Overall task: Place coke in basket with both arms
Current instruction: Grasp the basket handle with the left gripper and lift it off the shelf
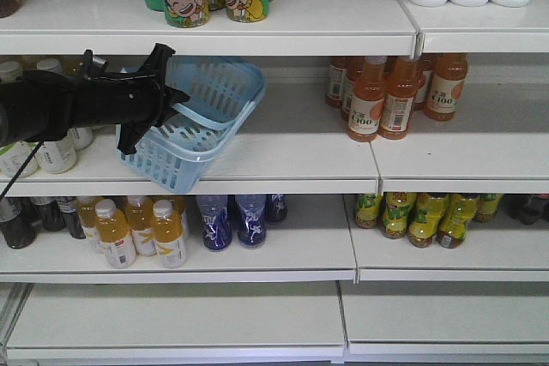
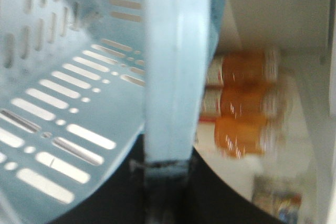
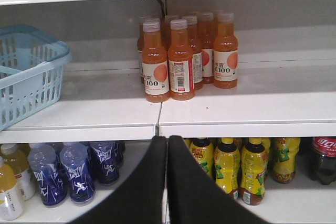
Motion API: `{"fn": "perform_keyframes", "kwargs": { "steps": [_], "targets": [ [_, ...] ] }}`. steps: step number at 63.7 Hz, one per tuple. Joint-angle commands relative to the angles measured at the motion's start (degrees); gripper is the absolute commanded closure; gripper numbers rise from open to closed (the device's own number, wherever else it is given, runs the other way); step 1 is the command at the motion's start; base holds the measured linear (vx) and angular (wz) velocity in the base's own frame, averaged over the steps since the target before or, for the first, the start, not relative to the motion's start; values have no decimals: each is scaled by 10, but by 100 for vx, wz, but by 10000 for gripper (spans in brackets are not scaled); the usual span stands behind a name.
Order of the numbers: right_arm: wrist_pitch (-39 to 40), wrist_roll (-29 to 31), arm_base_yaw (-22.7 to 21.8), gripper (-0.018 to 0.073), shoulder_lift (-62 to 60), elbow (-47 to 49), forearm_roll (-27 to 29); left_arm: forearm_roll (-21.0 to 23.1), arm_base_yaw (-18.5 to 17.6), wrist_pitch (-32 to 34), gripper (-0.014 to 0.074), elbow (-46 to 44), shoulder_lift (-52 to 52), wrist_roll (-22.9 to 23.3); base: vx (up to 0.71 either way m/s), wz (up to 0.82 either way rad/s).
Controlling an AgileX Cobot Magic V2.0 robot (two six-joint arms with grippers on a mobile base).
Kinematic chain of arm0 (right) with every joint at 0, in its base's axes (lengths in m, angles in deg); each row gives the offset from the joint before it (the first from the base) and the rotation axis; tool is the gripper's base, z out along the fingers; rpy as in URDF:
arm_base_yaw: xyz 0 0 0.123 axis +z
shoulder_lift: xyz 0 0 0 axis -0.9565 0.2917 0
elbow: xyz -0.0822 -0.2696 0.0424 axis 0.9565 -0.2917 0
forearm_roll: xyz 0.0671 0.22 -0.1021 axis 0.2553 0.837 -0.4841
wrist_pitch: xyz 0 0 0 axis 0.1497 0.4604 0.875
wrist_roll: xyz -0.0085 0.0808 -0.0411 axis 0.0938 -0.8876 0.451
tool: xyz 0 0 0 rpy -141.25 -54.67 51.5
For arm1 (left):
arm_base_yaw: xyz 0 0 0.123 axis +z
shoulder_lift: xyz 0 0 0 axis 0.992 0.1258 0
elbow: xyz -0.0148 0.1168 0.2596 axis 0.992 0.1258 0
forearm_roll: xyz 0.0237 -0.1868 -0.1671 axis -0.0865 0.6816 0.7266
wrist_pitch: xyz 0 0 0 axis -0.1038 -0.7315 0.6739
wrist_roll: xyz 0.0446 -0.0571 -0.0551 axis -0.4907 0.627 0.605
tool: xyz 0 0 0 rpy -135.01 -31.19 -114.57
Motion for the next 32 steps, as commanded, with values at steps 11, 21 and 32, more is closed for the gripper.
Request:
{"fn": "perform_keyframes", "kwargs": {
  "steps": [11,21,32],
  "targets": [
    [45,7,-4,568,-10,-6,-4,13,-2,-222,604,-19,-57,-72,0,0],
    [45,7,-4,568,-10,-6,-4,13,-3,-352,604,-19,-62,-115,0,0],
    [45,7,-4,568,-10,-6,-4,13,-31,-449,604,0,-76,-177,0,0]
  ]
}}
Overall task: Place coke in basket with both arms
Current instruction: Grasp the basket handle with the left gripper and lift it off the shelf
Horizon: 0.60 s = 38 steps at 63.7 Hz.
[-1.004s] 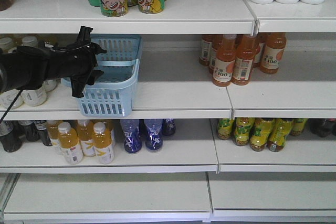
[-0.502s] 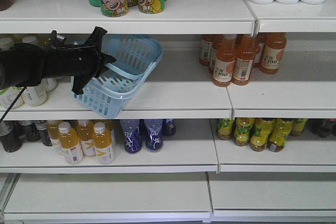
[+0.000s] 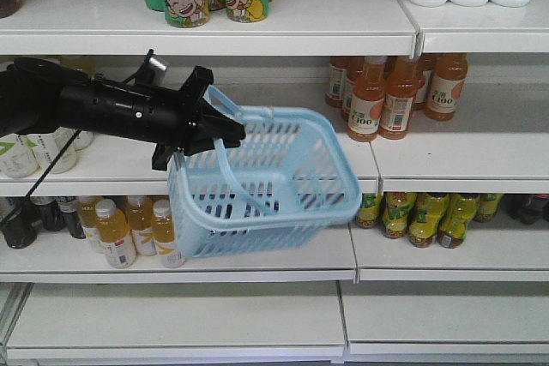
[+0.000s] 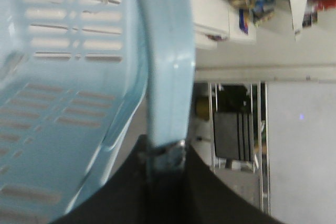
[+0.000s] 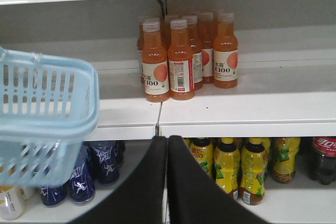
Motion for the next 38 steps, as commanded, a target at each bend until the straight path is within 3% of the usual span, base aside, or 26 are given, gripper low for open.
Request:
{"fn": "perform_keyframes", "kwargs": {
  "steps": [1,9,13,26,38],
  "targets": [
    [45,7,-4,568,-10,-6,-4,41,-24,-65,604,2,-51,-44,0,0],
    [44,7,-4,568,-10,-6,-4,47,-71,-62,604,63,-76,-90,0,0],
    [44,7,-4,568,-10,-6,-4,76,-94,-55,604,106,-93,-134,0,0],
    [44,7,-4,568,-10,-6,-4,269,-151,-61,604,253,-122,-319,0,0],
    [44,7,-4,568,-10,-6,-4,268,-162,-43,604,334,-126,-318,0,0]
  ]
}}
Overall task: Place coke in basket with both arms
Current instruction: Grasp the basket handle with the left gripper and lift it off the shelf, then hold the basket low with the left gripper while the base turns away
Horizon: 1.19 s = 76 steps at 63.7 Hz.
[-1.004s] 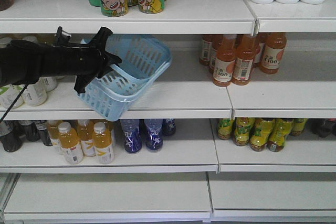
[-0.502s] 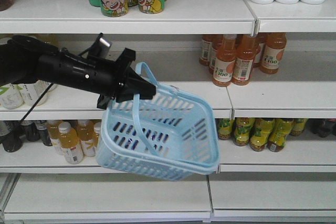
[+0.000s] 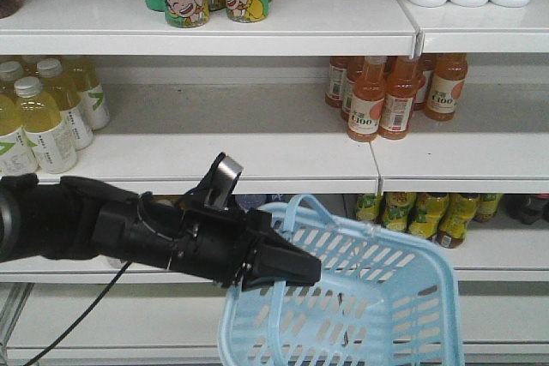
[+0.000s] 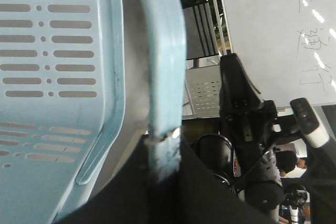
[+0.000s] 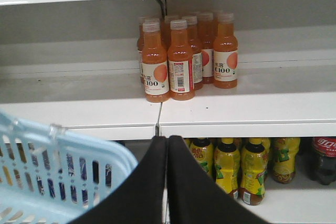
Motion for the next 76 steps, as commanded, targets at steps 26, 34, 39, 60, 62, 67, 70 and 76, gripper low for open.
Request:
{"fn": "perform_keyframes", "kwargs": {
  "steps": [26,34,39,60,62,67,70,76],
  "targets": [
    [44,7,-4,568,-10,-6,-4,73,-5,4,604,81,-30,-29,0,0],
    [44,7,-4,568,-10,-6,-4,73,-5,6,604,81,-30,-29,0,0],
    [44,7,-4,568,-10,-6,-4,73,-5,6,604,81,-30,-29,0,0],
    [44,7,-4,568,-10,-6,-4,71,-5,8,604,81,-30,-29,0,0],
    [44,7,-4,568,-10,-6,-4,71,-5,8,604,81,-30,-29,0,0],
    [44,7,-4,568,-10,-6,-4,71,-5,8,604,81,-30,-29,0,0],
    [44,7,-4,568,-10,-6,-4,71,-5,8,604,81,-30,-29,0,0],
    [44,7,-4,568,-10,-6,-4,71,-5,8,604,81,-30,-29,0,0]
  ]
}}
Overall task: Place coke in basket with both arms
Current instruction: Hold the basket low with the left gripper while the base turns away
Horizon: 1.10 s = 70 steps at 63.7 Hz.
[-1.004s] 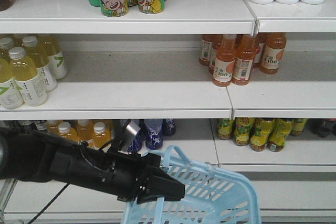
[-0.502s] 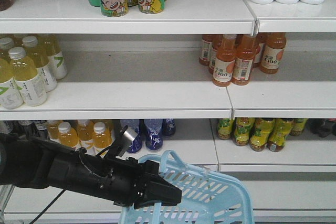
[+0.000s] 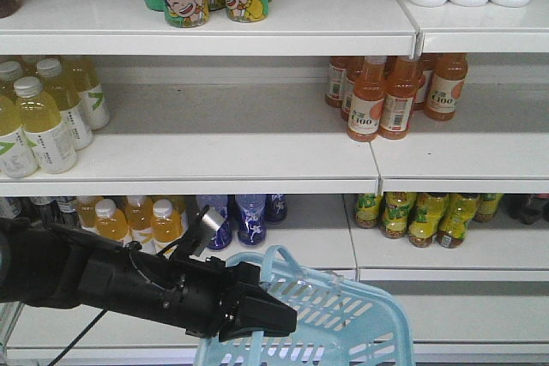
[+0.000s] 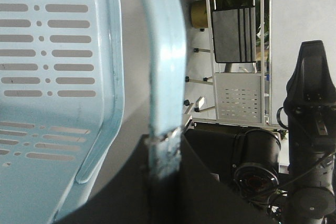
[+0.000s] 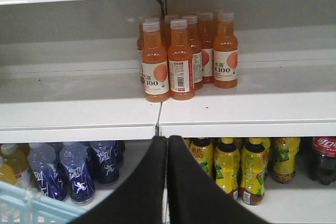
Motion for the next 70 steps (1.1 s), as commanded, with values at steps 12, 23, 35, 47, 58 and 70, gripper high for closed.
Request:
{"fn": "perform_keyframes", "kwargs": {
  "steps": [12,23,35,47,58,70],
  "targets": [
    [44,7,-4,568,-10,-6,-4,58,-2,-47,604,-11,-26,-4,0,0],
    [44,7,-4,568,-10,-6,-4,58,-2,-47,604,-11,-26,-4,0,-1],
    [44,7,-4,568,-10,-6,-4,58,-2,-47,604,-11,-26,-4,-2,-9],
    [44,7,-4,568,-10,-6,-4,58,-2,-47,604,-11,-26,-4,-5,-20],
    [44,7,-4,568,-10,-6,-4,58,-2,-47,604,-11,-26,-4,-7,-29],
    [44,7,-4,568,-10,-6,-4,58,-2,-47,604,-11,-26,-4,-8,-37]
  ]
}}
